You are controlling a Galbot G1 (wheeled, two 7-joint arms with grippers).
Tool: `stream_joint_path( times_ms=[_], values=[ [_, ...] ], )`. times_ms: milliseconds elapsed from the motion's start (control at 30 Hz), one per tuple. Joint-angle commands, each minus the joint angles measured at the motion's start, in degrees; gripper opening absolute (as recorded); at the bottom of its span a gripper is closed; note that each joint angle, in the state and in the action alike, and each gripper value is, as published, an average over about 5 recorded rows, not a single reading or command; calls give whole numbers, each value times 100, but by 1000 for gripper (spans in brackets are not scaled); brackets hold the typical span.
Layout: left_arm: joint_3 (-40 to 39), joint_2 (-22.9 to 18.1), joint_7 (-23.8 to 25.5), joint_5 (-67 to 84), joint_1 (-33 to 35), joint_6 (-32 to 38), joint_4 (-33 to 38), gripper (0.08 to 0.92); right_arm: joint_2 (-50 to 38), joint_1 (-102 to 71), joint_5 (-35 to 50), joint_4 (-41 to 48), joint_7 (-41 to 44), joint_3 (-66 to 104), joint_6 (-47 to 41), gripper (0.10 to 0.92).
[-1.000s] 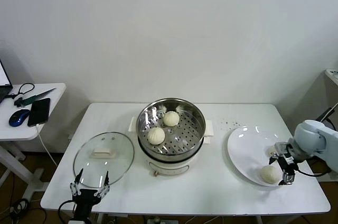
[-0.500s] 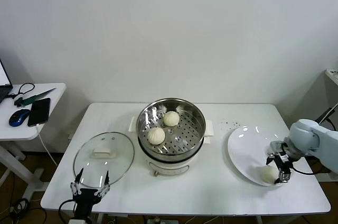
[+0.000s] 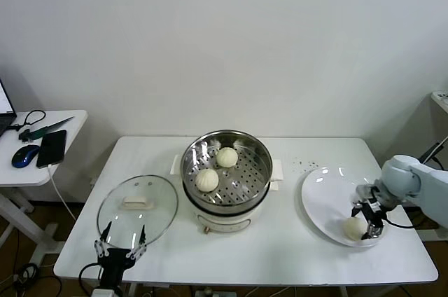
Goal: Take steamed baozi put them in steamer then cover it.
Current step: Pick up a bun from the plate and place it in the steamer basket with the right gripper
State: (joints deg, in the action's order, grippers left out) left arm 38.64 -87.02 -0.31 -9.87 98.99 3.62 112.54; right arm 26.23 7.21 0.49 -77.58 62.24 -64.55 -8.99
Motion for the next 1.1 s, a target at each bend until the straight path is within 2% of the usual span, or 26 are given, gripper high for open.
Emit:
stream_joint_path(
  times_ms=[33, 267, 500, 733, 1100],
  values=[
    [3, 7, -1, 5, 9, 3, 4, 823, 384, 1636, -92, -18, 40, -1023, 918, 704],
    [1, -11, 4, 1, 34, 6, 17, 823, 1446, 3690, -213, -298, 85, -2081, 2404, 704],
    [32, -34, 13, 1, 72, 24, 25, 823, 2433, 4258, -590, -374, 200, -1753, 3444, 696],
    [27, -38, 21, 7, 100, 22, 27, 823, 3216, 4131, -864, -594, 239, -1197, 3854, 697],
    [137, -1, 22, 144, 222, 86, -22, 823, 4204, 3204, -1064, -751, 336, -944, 3814, 700]
  ],
)
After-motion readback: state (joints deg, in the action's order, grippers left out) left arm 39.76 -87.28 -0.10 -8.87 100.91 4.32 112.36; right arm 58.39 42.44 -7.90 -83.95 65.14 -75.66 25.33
